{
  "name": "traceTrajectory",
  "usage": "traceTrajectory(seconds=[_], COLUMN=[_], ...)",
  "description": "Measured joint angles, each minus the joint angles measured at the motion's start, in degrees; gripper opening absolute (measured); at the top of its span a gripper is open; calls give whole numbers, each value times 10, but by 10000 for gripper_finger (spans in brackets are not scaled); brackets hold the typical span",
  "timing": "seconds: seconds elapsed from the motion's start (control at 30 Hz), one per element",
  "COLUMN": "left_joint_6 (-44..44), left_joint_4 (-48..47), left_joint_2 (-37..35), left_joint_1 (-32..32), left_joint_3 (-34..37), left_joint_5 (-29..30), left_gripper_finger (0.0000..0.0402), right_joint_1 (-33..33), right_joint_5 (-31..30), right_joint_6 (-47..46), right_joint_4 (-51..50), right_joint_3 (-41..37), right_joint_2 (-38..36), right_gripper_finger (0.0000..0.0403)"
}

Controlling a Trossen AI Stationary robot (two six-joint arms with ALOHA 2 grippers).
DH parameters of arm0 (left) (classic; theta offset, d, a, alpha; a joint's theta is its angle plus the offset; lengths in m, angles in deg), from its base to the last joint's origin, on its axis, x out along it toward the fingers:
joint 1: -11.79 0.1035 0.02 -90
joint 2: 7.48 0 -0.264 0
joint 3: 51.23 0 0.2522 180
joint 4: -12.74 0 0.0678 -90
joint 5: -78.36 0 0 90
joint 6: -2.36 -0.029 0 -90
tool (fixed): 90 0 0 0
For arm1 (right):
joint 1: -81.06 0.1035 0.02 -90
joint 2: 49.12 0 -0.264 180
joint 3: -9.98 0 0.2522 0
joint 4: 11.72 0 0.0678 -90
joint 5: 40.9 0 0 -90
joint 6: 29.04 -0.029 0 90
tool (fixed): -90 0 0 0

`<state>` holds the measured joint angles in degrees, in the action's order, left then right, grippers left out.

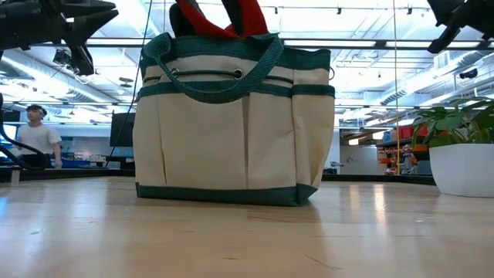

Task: Pick & Place Garden tools in Gardening bag
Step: Return to Home Position

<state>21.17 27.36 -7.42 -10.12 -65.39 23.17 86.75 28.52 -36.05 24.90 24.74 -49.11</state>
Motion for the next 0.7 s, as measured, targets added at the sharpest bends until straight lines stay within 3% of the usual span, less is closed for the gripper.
traceTrajectory(seconds=[0.2, 0.47, 0.7], left_joint_6=[0, 0, 0], left_joint_4=[1, 1, 1], left_joint_2=[0, 0, 0], left_joint_1=[5, 89, 104], left_joint_3=[0, 0, 0], left_joint_5=[-3, -15, -15], left_gripper_finger=[44, 44, 44], right_joint_1=[0, 0, 0], right_joint_5=[1, 1, 1], right_joint_6=[0, 0, 0], right_joint_4=[-21, -32, -37], right_joint_3=[0, 0, 0], right_joint_2=[0, 0, 0], right_gripper_finger=[80, 80, 80])
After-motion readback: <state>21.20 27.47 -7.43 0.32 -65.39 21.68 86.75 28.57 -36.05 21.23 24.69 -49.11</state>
